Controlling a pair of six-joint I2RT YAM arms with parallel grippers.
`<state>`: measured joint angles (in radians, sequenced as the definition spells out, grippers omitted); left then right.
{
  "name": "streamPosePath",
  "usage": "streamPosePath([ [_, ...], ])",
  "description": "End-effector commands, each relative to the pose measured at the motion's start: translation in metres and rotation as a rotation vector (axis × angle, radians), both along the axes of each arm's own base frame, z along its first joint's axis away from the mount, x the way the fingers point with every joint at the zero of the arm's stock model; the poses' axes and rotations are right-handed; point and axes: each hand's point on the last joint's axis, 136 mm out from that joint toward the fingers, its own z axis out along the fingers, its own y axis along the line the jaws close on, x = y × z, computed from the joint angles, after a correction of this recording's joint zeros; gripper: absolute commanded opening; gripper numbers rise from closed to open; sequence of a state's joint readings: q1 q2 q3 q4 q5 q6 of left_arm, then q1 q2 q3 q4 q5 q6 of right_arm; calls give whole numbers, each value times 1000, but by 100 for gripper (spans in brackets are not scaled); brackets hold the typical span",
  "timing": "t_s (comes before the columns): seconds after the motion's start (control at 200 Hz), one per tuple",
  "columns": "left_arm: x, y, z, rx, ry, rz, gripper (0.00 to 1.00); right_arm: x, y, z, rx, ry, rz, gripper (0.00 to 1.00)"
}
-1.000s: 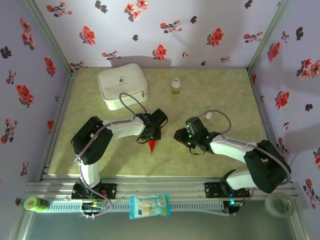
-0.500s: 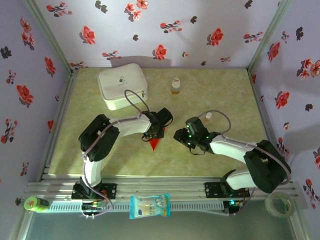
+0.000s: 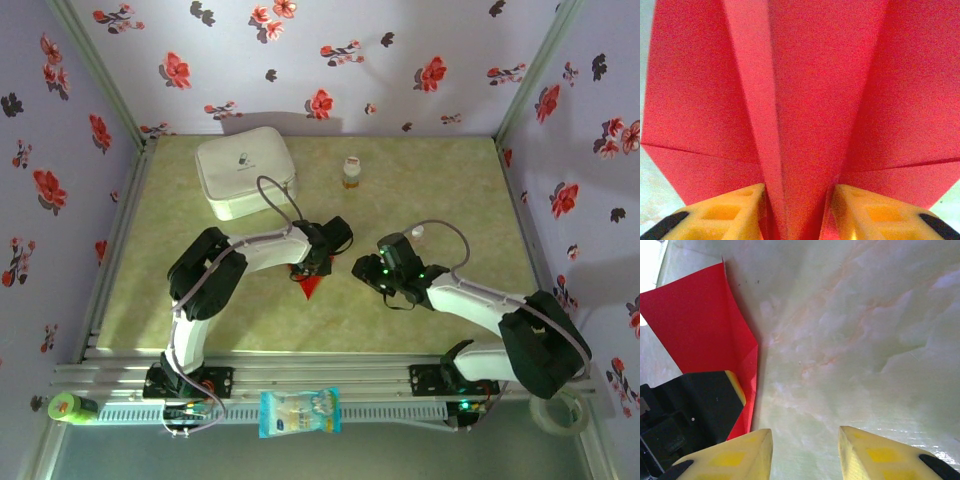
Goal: Fold a paper plane with a square sheet of paper (pick it up from the middle)
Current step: Move a paper plane to the center of the table.
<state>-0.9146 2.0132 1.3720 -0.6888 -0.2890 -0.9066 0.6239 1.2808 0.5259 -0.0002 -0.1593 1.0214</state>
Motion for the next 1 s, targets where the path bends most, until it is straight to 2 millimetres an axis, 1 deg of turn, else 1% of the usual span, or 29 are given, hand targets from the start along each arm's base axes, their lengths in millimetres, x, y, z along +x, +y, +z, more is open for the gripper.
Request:
streamPosePath([
  [0.0,-8,8,-21,45,44,39,41,1,-8,-1,-29,-11,-11,39],
  [0.205,-6,-2,-7,-12,32,36,41,1,-8,1,-30,-10,-9,40],
  [0.375,-3,-9,13,-55,5,23,41,1,-9,5,-31,-19,-14,40],
  [0.58,2,-9,37,-93,-34,9,41,1,-13,10,-51,-31,-13,40],
  [0.78,2,-5,48,-102,-55,11,41,2,-16,15,-66,-43,-11,40],
  [0.855,2,-4,56,-117,-73,13,42,4,-20,19,-87,-55,-11,40],
  [0.905,2,-3,65,-129,-93,8,42,5,-22,25,-103,-79,-5,40],
  [0.94,3,-2,73,-141,-116,6,42,6,-26,30,-125,-96,-6,40],
  [0.995,5,3,85,-149,-158,-1,42,9,-35,40,-175,-130,-12,44],
])
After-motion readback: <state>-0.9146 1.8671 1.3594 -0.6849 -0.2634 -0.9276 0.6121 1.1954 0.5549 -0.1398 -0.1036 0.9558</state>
